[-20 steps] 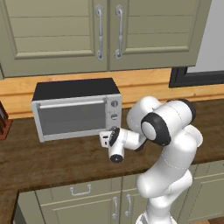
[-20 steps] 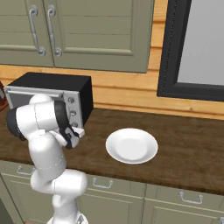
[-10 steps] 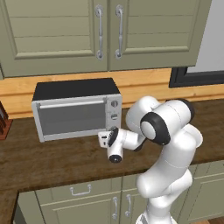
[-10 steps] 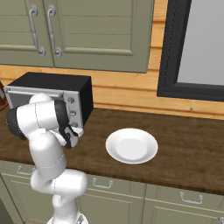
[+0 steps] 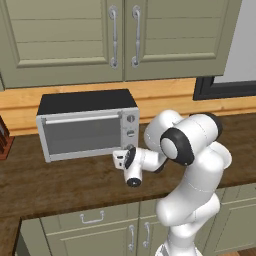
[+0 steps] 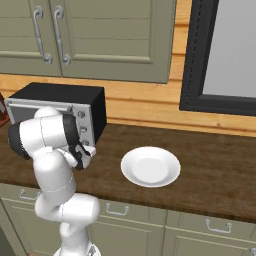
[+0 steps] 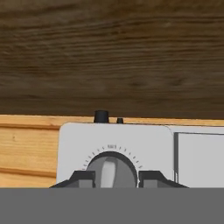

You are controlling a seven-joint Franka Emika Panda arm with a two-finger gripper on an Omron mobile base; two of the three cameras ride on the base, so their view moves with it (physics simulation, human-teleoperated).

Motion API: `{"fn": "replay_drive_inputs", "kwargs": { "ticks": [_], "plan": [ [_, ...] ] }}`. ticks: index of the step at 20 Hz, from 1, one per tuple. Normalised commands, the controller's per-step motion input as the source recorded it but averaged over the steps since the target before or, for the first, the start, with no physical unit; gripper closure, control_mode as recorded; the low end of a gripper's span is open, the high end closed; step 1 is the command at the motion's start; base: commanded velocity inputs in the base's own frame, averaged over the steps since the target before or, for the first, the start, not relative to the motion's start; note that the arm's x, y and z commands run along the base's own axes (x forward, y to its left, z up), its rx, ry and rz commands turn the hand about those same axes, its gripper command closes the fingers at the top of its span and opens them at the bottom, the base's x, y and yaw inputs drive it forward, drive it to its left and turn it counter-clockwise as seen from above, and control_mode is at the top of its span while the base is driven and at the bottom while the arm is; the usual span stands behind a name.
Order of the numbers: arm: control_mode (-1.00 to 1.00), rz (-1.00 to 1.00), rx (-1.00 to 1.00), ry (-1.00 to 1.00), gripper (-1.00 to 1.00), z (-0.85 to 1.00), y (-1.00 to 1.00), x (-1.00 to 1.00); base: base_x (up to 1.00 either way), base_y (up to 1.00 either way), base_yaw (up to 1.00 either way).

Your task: Pick up the kebab skewer and baguette bread, and place them inside the toaster oven. Close the toaster oven door and start by setting the timer.

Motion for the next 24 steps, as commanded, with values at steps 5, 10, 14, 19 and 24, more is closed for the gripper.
{"fn": "replay_drive_inputs", "kwargs": {
  "ticks": [5,10,14,19,24],
  "plan": [
    [-1.0,0.0,0.11,0.0,1.0,0.13,-0.09,0.23,0.0,0.0,0.0],
    [-1.0,0.0,0.13,0.0,1.0,0.03,-0.22,0.22,0.0,0.0,0.0],
    [-1.0,0.0,0.13,0.0,1.0,0.0,-0.3,0.19,0.0,0.0,0.0],
    [-1.0,0.0,0.13,0.0,1.0,0.0,-0.27,0.16,0.0,0.0,0.0],
    [-1.0,0.0,0.13,0.0,1.0,0.0,-0.23,0.14,0.0,0.0,0.0]
  ]
}}
